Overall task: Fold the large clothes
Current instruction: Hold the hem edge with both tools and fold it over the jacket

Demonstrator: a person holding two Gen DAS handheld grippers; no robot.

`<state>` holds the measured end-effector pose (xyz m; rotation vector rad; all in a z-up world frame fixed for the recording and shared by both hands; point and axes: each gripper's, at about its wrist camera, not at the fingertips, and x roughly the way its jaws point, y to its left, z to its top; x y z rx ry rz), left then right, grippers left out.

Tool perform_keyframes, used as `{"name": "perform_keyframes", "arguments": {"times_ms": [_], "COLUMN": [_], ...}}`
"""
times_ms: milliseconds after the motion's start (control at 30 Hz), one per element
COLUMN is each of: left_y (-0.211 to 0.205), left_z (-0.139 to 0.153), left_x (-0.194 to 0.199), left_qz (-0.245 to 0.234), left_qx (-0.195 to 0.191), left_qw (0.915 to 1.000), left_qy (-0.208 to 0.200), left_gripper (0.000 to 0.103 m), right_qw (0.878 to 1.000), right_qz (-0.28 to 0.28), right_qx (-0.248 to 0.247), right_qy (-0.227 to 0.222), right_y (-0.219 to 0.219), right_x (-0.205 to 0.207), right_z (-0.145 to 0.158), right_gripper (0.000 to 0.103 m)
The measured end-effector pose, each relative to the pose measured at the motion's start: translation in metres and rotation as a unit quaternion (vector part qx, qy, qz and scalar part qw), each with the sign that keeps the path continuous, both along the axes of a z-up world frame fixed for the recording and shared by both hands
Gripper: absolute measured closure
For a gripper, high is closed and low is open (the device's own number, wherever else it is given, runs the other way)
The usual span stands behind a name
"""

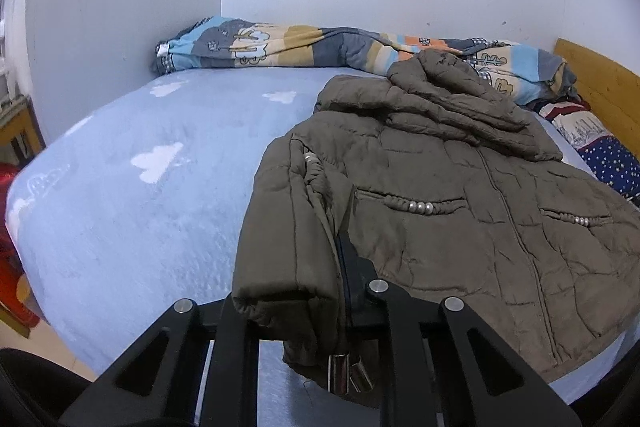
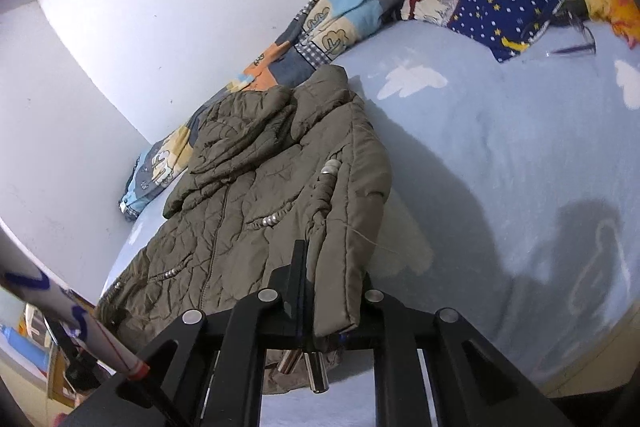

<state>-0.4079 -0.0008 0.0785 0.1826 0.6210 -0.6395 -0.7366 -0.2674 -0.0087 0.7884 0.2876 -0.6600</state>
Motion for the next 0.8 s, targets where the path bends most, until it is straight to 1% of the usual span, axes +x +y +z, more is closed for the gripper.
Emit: {"name": "perform_keyframes", "arguments": {"times_ms": [100,433,800], "left_y": [-0.003,-0.008,-0.007], "left_z": [0.004,0.025,0.05], "left_x": [-0.002,-0.011,-0.019], "left_qz": [0.001,0.0,-0.008], "left_qx": [0.004,0.004,-0.007], "left_qw": [1.0,0.9998,0.9992], "left_qy": [-0.006,-0.017,-0.04], "left_gripper": [0.087,0.087,0.087], "right_qw": [1.0,1.0,0.999], "right_qz": [0.004,0.01,0.02], "right_qx": [-0.014,-0.02,-0.033], "right_qy": [0.006,-0.004,-0.017], "right_y": [0.005,0.007,0.011], "right_x": [0.003,0.001,-0.004], "right_z": [0.005,0.017,0.032], "right_gripper": [0.091,0.091,0.091]}}
